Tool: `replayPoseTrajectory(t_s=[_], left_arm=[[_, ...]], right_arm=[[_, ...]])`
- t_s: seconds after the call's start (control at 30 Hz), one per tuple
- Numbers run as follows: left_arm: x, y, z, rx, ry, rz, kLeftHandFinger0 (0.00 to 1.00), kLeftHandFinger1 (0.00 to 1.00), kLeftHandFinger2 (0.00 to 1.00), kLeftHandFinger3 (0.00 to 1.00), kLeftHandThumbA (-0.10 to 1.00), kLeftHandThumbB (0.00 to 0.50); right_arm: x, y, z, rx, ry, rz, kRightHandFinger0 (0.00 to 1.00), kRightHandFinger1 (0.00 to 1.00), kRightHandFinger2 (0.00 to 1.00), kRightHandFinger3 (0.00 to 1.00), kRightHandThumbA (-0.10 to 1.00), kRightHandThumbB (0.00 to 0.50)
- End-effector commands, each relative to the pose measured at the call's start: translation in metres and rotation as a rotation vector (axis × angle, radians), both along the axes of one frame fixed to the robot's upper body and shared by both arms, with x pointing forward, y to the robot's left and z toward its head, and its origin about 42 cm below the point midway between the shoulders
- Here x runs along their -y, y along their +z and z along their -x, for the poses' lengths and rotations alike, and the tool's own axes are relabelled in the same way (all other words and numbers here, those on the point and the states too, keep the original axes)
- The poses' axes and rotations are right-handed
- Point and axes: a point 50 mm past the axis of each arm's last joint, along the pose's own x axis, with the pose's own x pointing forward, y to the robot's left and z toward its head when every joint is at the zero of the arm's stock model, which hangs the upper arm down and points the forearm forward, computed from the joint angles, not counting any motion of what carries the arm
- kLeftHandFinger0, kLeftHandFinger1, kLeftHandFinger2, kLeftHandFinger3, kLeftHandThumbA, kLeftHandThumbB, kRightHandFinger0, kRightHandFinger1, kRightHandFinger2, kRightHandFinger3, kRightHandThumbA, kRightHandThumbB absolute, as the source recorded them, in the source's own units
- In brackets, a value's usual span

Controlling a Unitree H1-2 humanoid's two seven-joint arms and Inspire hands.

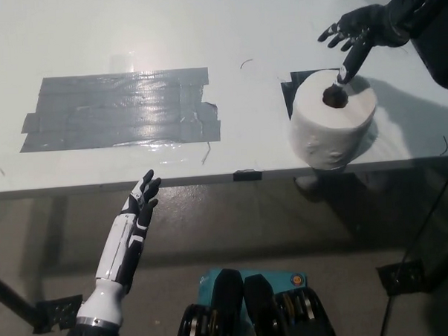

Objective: A toilet paper roll is kept on the black spot on the desk infront of the robot and the robot inserts its right thumb into the hole in the centre to grab the roll. Then it passes the roll to a person.

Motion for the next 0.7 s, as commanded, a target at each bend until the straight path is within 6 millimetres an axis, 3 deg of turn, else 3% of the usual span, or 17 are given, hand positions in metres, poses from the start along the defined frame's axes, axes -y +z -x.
replayPoseTrajectory(t_s=[0.0,0.2,0.3,0.4,0.57,0.6,0.67], left_arm=[[0.000,0.012,-0.004,0.042,-0.018,-0.014,1.00,1.00,1.00,1.00,1.00,0.099],[-0.001,0.013,-0.005,0.052,-0.016,-0.012,1.00,1.00,1.00,1.00,1.00,0.103],[-0.002,0.014,-0.005,0.053,-0.017,-0.013,1.00,1.00,1.00,1.00,1.00,0.090],[-0.005,0.014,-0.005,0.058,-0.010,-0.015,1.00,1.00,1.00,1.00,1.00,0.086],[-0.005,0.009,0.003,0.040,-0.010,-0.012,1.00,1.00,1.00,1.00,1.00,0.086],[-0.005,0.009,0.003,0.039,-0.008,-0.016,1.00,1.00,1.00,1.00,1.00,0.094],[-0.005,0.010,0.000,0.046,-0.009,-0.012,1.00,1.00,1.00,1.00,1.00,0.091]], right_arm=[[-0.010,0.027,-0.003,0.083,0.013,0.002,1.00,1.00,1.00,1.00,1.00,0.476],[-0.019,0.021,-0.003,0.083,0.035,0.065,1.00,1.00,1.00,1.00,1.00,0.482],[-0.020,0.013,-0.003,0.090,0.043,0.081,1.00,1.00,1.00,1.00,1.00,0.454],[-0.021,0.005,-0.002,0.088,0.075,0.086,1.00,1.00,1.00,1.00,1.00,0.392],[-0.022,-0.012,-0.001,0.095,0.088,0.174,1.00,1.00,1.00,1.00,1.00,0.391],[-0.022,-0.014,0.000,0.090,0.095,0.174,1.00,1.00,1.00,1.00,0.97,0.361],[-0.021,-0.015,-0.001,0.108,0.093,0.186,1.00,1.00,1.00,1.00,0.89,0.375]])
